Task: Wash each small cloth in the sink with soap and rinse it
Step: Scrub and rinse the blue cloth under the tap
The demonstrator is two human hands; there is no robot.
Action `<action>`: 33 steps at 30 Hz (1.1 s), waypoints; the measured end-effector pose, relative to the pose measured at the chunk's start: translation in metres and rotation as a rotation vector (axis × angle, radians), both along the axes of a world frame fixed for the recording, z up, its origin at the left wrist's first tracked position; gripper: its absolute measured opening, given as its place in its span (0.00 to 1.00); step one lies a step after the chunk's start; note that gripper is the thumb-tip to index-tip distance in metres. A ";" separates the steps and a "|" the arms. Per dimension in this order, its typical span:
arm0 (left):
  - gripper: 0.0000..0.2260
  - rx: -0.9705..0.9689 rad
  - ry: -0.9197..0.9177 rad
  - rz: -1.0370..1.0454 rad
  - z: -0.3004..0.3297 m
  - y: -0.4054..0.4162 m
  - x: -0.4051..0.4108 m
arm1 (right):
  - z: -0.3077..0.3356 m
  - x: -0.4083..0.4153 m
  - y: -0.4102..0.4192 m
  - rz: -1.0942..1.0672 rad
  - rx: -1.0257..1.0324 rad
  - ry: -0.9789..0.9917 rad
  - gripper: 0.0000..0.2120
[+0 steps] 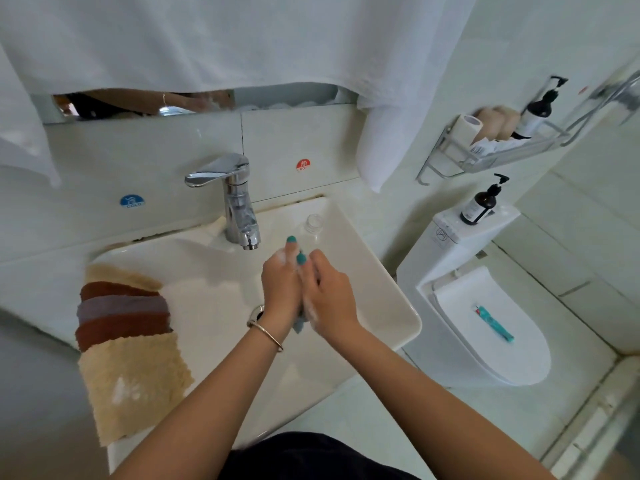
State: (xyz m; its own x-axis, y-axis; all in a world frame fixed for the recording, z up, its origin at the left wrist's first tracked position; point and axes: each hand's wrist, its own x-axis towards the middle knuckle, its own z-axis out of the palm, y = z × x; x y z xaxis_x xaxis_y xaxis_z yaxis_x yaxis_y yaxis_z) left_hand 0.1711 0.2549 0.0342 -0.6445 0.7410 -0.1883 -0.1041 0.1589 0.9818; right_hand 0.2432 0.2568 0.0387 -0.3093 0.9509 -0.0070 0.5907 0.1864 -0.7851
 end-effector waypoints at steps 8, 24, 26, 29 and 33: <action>0.19 0.000 0.003 -0.008 0.009 0.004 0.001 | -0.003 0.000 0.007 -0.021 -0.008 0.043 0.16; 0.17 0.048 0.008 0.002 0.013 -0.009 0.000 | -0.001 -0.002 0.003 0.037 0.050 0.019 0.15; 0.16 0.079 0.008 -0.007 0.016 -0.013 0.004 | 0.000 -0.001 0.009 0.038 0.058 -0.018 0.16; 0.15 0.106 0.123 -0.120 0.016 -0.020 0.015 | 0.001 -0.003 0.023 -0.072 0.067 -0.078 0.14; 0.15 0.131 0.004 0.026 0.016 -0.016 -0.001 | 0.007 0.000 -0.005 0.104 0.106 0.023 0.16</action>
State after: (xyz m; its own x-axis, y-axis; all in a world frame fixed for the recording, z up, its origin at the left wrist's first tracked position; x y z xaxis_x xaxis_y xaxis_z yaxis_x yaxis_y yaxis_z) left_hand 0.1699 0.2394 0.0504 -0.6641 0.7424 -0.0883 -0.1022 0.0269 0.9944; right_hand 0.2435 0.2520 0.0459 -0.4052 0.9088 0.0997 0.5458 0.3279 -0.7711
